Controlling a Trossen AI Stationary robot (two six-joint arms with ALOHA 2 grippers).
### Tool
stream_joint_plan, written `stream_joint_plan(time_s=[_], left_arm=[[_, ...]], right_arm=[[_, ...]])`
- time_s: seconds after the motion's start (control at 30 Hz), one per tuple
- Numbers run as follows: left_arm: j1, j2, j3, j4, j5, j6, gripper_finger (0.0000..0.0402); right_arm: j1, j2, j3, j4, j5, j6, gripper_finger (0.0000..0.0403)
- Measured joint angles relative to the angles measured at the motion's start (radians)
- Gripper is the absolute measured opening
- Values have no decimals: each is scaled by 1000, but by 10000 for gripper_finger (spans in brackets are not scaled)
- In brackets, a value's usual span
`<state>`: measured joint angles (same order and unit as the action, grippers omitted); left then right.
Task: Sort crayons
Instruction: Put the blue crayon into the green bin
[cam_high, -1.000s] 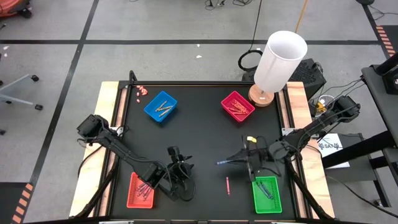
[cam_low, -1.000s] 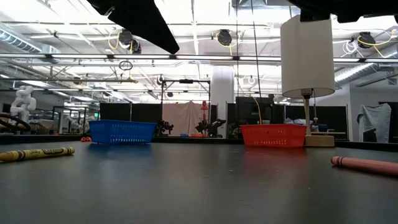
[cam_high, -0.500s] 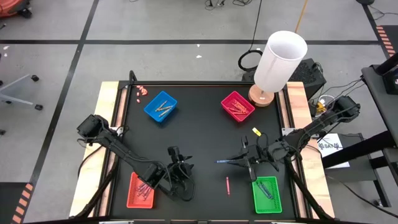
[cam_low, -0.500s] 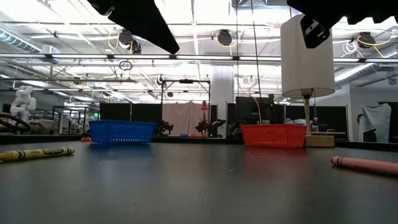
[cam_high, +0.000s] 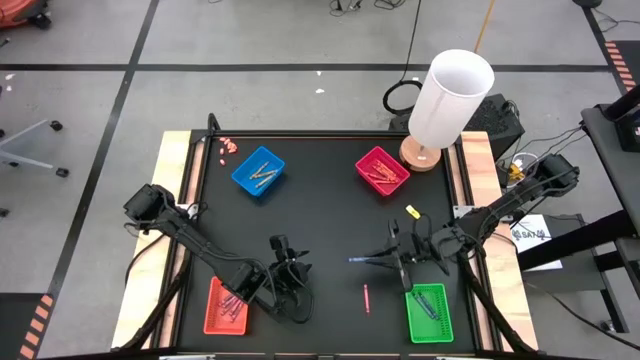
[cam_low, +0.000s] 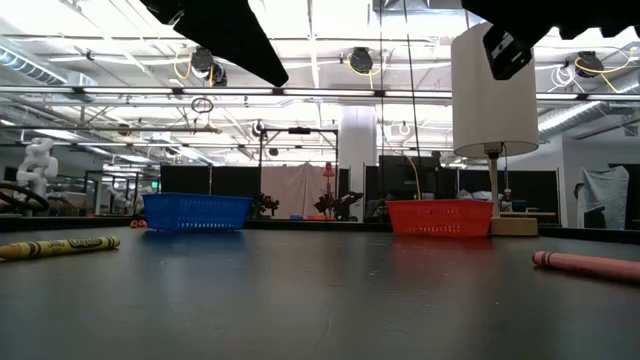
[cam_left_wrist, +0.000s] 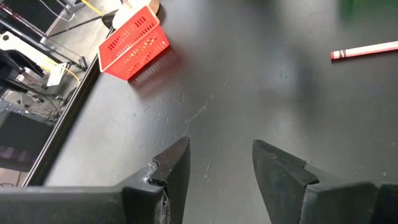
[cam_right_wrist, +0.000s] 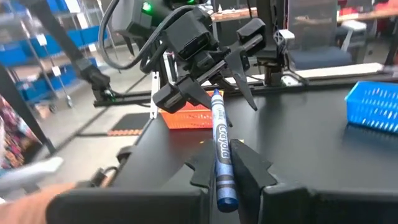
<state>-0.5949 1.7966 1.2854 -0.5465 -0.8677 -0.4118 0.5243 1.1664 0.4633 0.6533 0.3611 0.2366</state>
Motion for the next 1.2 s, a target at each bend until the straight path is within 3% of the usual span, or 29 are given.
stream_joint_plan(time_s=[0.17,0.4,0.5,0.63,1.0,1.2], left_arm=[[0,0,0,0,0,0,171],[0,0,0,0,0,0,171],[0,0,0,0,7,0,171],[0,0,0,0,27,0,171],[0,0,0,19,27,8,171],[0,0,0,19,27,8,171]], right_arm=[[0,-2,0,0,0,-115,25],[0,-13,1,-6,-1,-148,25],[2,-24,1,-71,-72,-174,25],[9,-62,27,-256,-190,-133,25],[127,-86,255,-947,-403,205,25],[195,-86,368,-1175,-473,327,25]])
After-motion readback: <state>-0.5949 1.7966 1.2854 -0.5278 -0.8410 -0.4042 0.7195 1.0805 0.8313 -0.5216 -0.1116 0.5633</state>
